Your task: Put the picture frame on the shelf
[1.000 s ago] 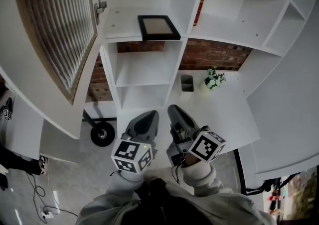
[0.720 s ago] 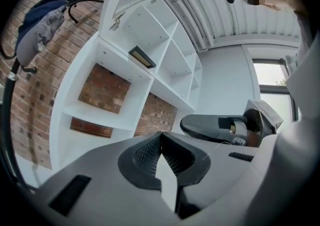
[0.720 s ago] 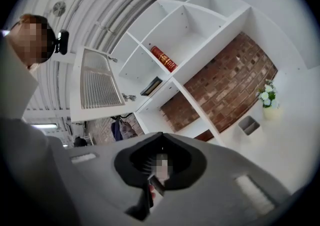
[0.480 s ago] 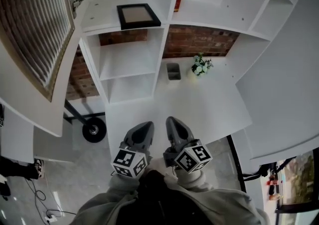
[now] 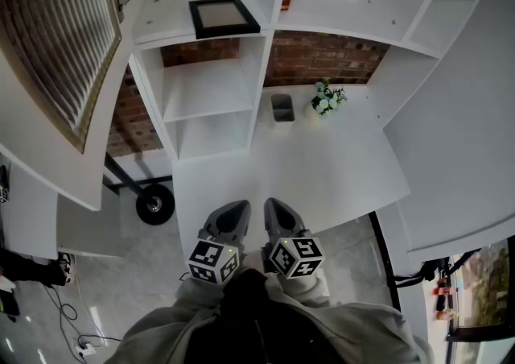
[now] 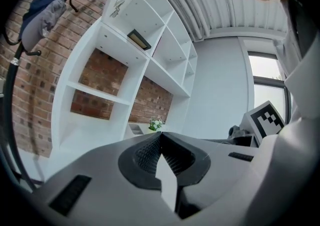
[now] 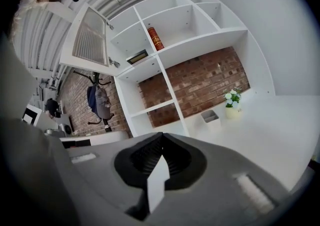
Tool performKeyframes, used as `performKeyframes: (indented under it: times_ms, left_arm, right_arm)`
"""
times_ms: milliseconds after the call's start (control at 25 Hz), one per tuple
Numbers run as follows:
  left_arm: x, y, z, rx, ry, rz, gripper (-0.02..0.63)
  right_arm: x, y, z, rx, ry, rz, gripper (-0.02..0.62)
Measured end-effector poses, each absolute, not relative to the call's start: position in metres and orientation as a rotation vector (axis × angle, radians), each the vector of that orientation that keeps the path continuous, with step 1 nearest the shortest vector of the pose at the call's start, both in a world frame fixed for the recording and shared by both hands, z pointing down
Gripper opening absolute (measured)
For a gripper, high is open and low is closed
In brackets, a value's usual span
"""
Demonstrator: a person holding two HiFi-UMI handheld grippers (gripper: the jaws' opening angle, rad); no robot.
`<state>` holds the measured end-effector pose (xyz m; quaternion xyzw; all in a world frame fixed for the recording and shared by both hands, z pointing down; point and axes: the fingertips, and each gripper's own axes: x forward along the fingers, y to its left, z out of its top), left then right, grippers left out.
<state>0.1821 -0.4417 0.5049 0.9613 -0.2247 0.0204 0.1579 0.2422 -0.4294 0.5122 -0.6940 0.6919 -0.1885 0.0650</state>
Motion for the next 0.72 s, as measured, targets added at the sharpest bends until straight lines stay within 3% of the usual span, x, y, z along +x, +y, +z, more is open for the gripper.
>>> performKeyframes:
  times_ms: [720]
  left_arm:
    - [0.176, -0.440, 0.502, 2.733, -0.653, 0.048, 0.005]
  right_arm:
    - [0.232, -0.430, 0.501, -2.051, 2.093, -0.584, -0.002]
